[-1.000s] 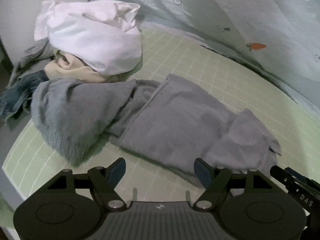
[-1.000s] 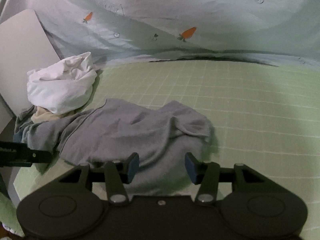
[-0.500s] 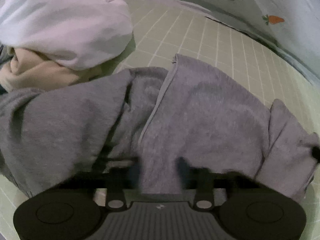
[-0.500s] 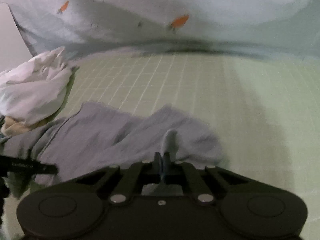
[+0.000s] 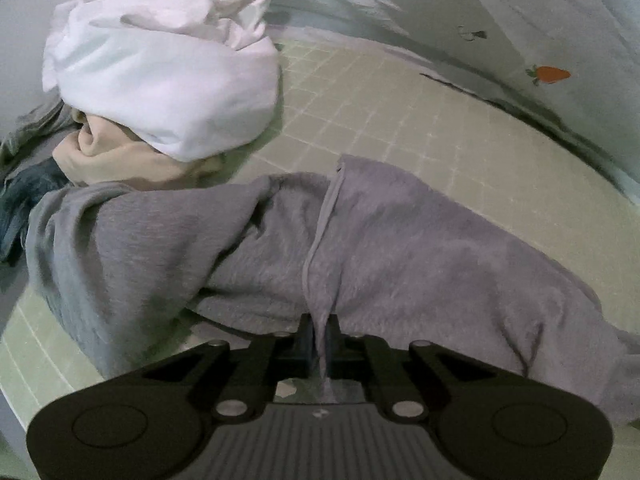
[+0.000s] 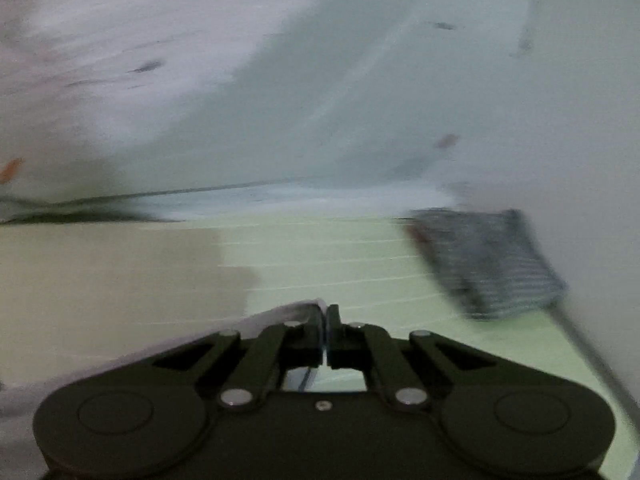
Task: Fold clothes
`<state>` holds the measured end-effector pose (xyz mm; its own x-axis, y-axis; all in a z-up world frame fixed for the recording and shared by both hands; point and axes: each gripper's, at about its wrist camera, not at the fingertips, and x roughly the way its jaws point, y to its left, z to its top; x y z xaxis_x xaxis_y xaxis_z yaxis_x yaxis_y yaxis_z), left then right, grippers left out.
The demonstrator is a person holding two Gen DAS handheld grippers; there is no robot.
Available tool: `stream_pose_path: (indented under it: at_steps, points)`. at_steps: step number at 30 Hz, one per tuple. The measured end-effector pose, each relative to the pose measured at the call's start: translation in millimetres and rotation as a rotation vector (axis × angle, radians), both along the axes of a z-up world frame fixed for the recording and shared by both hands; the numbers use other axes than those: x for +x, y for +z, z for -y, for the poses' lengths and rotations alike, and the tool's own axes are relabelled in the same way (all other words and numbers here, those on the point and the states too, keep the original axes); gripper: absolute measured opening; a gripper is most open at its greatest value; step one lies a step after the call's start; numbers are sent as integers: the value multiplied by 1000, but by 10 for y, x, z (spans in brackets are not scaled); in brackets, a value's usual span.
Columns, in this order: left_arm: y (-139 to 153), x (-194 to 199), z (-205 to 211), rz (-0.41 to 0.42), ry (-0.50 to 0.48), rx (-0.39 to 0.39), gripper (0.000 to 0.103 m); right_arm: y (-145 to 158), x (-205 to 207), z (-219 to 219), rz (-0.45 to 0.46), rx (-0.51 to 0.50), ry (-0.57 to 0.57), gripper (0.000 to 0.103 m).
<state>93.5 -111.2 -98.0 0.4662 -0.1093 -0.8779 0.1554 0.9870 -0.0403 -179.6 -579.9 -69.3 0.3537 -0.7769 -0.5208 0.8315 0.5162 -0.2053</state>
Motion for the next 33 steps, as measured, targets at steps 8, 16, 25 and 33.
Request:
stream_pose_path:
  at_steps: [8, 16, 25, 33]
  points:
    - [92, -600, 678, 27, -143, 23, 5, -384, -485, 516, -76, 72, -91, 8]
    - [238, -792, 577, 50, -171, 0, 5, -732, -256, -346, -14, 246, -14, 72]
    - [219, -783, 243, -4, -258, -89, 18, -574, 755, -1453, 103, 400, 322, 80]
    - [189, -216, -759, 63, 1, -47, 74, -585, 1489, -1817, 40, 372, 356, 86]
